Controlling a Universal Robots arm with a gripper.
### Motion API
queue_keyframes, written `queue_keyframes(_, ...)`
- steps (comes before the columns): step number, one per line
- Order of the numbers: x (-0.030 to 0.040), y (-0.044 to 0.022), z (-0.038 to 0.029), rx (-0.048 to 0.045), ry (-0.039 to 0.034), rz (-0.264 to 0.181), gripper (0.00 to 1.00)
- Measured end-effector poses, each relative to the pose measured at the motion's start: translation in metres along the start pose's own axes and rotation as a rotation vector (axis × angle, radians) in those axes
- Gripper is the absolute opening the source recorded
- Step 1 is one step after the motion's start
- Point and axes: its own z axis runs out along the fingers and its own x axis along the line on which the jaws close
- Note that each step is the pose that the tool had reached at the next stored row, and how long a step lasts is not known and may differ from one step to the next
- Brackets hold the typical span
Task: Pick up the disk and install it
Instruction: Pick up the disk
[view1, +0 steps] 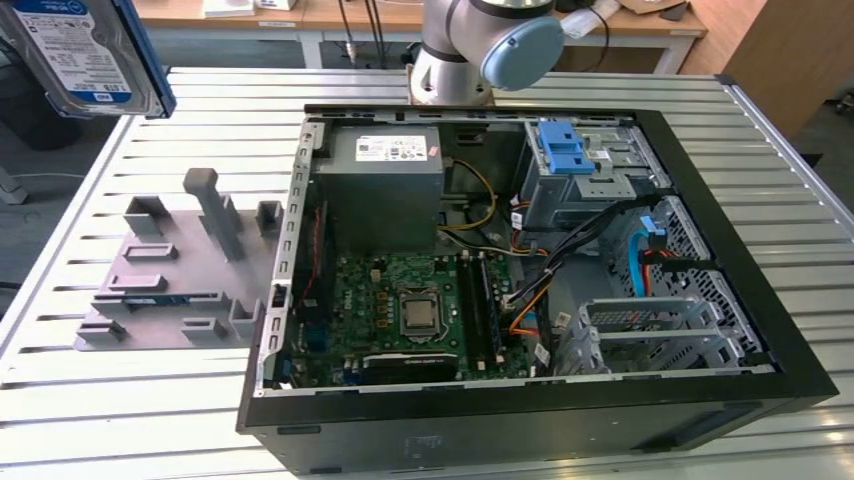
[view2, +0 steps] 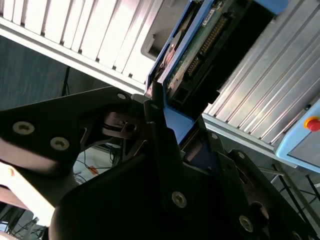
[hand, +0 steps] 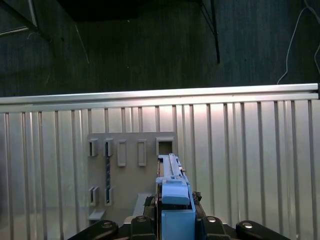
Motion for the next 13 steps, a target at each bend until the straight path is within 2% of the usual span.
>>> queue_keyframes(13, 0.0, -0.0002, -0.0177, -0.0002, 0.0001, 0.0, 0.36)
